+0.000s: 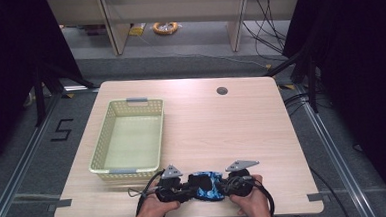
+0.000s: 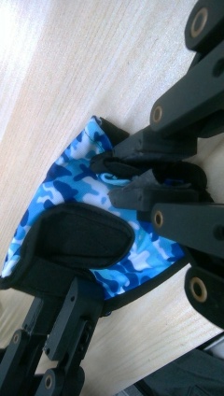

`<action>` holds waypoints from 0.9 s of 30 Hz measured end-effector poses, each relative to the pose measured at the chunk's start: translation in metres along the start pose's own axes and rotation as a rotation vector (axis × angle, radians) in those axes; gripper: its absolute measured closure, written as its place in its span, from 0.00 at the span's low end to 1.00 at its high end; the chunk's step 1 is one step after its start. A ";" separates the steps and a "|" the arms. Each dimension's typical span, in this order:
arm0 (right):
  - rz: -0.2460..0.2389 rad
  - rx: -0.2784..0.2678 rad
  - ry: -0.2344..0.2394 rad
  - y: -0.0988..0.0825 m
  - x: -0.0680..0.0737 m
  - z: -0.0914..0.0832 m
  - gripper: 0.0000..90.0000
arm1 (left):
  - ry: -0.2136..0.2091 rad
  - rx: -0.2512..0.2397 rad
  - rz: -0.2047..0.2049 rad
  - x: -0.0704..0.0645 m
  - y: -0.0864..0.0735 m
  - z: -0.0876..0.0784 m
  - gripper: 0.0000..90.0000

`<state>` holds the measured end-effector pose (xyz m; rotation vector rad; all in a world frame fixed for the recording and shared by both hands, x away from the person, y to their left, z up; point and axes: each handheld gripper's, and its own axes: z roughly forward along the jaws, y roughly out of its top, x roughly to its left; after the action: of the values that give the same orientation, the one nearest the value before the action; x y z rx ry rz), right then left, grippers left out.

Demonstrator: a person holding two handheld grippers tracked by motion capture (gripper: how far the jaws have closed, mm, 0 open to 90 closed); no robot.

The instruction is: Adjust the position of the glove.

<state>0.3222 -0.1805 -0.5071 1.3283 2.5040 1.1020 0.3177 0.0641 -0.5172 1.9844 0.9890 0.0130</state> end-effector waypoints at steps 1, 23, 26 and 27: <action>0.003 -0.001 0.002 0.000 0.000 0.000 0.88 | 0.008 -0.003 0.004 0.000 0.000 0.000 0.79; 0.010 -0.045 0.048 0.003 0.008 -0.012 0.89 | -0.050 -0.020 0.033 0.002 0.007 -0.021 0.83; -0.008 -0.070 0.058 0.002 0.009 -0.012 0.89 | -0.066 -0.005 0.036 0.005 0.007 -0.023 0.83; -0.011 -0.063 0.056 0.002 0.010 -0.012 0.89 | -0.056 -0.014 0.037 0.004 0.006 -0.024 0.83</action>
<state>0.3128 -0.1791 -0.4943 1.2835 2.4896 1.2222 0.3160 0.0823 -0.4996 1.9794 0.9139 -0.0148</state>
